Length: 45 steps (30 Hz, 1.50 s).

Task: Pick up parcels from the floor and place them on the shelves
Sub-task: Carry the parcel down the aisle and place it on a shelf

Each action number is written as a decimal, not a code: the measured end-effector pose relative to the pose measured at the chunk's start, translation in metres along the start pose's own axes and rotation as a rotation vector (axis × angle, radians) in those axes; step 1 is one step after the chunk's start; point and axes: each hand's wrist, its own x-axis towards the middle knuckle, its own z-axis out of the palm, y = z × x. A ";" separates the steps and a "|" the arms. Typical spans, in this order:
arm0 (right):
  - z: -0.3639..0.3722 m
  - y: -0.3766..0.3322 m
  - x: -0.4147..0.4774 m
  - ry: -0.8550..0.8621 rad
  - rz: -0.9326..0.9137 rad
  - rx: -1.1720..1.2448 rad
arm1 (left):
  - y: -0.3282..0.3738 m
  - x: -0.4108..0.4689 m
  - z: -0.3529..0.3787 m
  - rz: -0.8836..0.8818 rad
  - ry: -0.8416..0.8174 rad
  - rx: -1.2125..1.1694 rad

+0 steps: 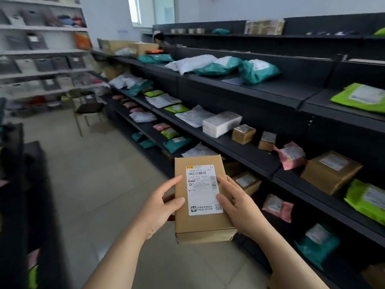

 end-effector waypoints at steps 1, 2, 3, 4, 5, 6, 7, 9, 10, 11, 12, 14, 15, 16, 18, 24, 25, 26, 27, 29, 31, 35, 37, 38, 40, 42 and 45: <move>0.005 -0.002 0.010 -0.021 -0.013 0.006 | -0.001 0.004 -0.006 -0.010 0.024 -0.008; 0.010 -0.004 0.021 -0.037 -0.030 0.016 | -0.001 0.009 -0.012 -0.018 0.045 -0.013; 0.013 -0.005 0.031 -0.049 -0.048 0.031 | -0.001 0.014 -0.017 -0.026 0.063 -0.012; 0.017 -0.006 0.042 -0.060 -0.067 0.047 | -0.002 0.020 -0.022 -0.030 0.086 -0.013; 0.020 -0.006 0.054 -0.072 -0.082 0.059 | -0.001 0.027 -0.027 -0.035 0.110 -0.017; 0.023 -0.007 0.065 -0.086 -0.093 0.065 | -0.001 0.033 -0.031 -0.039 0.129 -0.020; 0.025 -0.007 0.078 -0.100 -0.110 0.067 | 0.000 0.041 -0.035 -0.043 0.148 -0.026; 0.028 -0.006 0.106 -0.126 -0.139 0.066 | 0.002 0.059 -0.043 -0.046 0.183 -0.036; 0.029 -0.006 0.122 -0.140 -0.142 0.068 | 0.004 0.069 -0.047 -0.045 0.204 -0.039; 0.029 -0.008 0.137 -0.154 -0.144 0.068 | 0.007 0.079 -0.050 -0.045 0.224 -0.043; 0.028 -0.009 0.151 -0.169 -0.146 0.064 | 0.010 0.089 -0.053 -0.044 0.241 -0.048; 0.028 -0.011 0.181 -0.202 -0.167 0.052 | 0.015 0.110 -0.060 -0.041 0.279 -0.060; 0.029 -0.012 0.194 -0.218 -0.176 0.055 | 0.018 0.119 -0.062 -0.041 0.297 -0.066; 0.029 -0.014 0.206 -0.239 -0.188 0.064 | 0.020 0.128 -0.065 -0.037 0.317 -0.069; 0.032 -0.013 0.234 -0.278 -0.205 0.070 | 0.022 0.147 -0.069 -0.033 0.356 -0.075; 0.049 -0.011 0.310 -0.364 -0.264 0.046 | 0.024 0.195 -0.088 -0.045 0.448 -0.092; 0.054 -0.011 0.321 -0.382 -0.270 0.047 | 0.023 0.201 -0.091 -0.054 0.466 -0.102; 0.059 -0.010 0.329 -0.397 -0.270 0.044 | 0.022 0.205 -0.094 -0.064 0.479 -0.111; 0.064 -0.010 0.338 -0.412 -0.275 0.041 | 0.020 0.210 -0.098 -0.075 0.494 -0.122; 0.076 -0.013 0.355 -0.438 -0.289 0.032 | 0.018 0.219 -0.108 -0.093 0.522 -0.136; 0.088 -0.018 0.370 -0.463 -0.298 0.038 | 0.016 0.226 -0.119 -0.109 0.546 -0.134; 0.115 -0.031 0.398 -0.501 -0.328 0.062 | 0.010 0.241 -0.149 -0.119 0.585 -0.138; 0.128 -0.039 0.410 -0.505 -0.320 0.062 | 0.008 0.249 -0.165 -0.118 0.594 -0.132; 0.135 -0.043 0.417 -0.503 -0.322 0.063 | 0.007 0.254 -0.175 -0.114 0.596 -0.132; 0.145 -0.052 0.428 -0.493 -0.339 0.073 | 0.008 0.262 -0.192 -0.106 0.600 -0.131; 0.163 -0.065 0.444 -0.485 -0.339 0.090 | 0.009 0.273 -0.219 -0.103 0.596 -0.123; 0.190 -0.090 0.468 -0.458 -0.339 0.114 | 0.013 0.290 -0.263 -0.092 0.580 -0.102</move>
